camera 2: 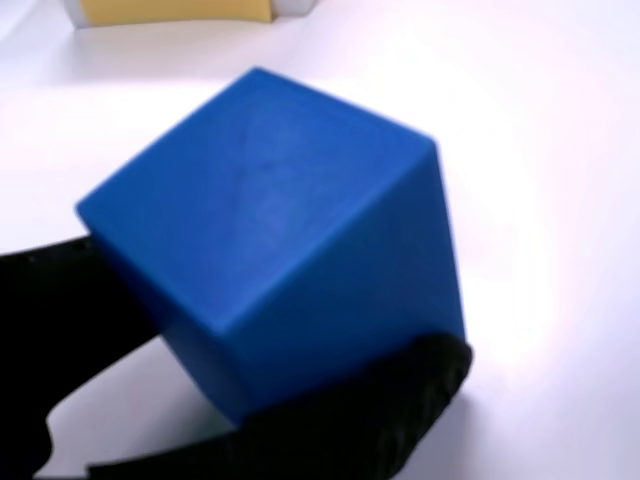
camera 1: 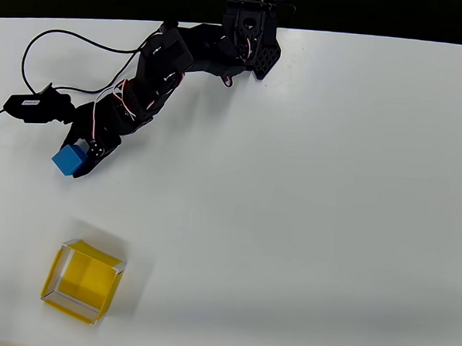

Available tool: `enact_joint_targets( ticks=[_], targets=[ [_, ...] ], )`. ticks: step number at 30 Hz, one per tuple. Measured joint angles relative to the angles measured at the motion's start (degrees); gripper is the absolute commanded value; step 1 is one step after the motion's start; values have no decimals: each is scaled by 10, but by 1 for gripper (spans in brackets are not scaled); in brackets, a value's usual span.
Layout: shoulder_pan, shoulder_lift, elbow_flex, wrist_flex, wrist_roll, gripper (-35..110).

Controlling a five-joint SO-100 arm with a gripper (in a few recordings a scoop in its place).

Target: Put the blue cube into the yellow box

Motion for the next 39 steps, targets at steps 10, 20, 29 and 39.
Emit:
enact_joint_targets(
  ticks=[10, 20, 29, 39],
  targets=[
    [-36, -2, -229, 97, 11, 15],
    [-114, -95, -477, 177, 46, 15],
    [-175, -233, -663, 183, 105, 15],
    [-214, -392, -816, 231, 140, 15]
  ],
)
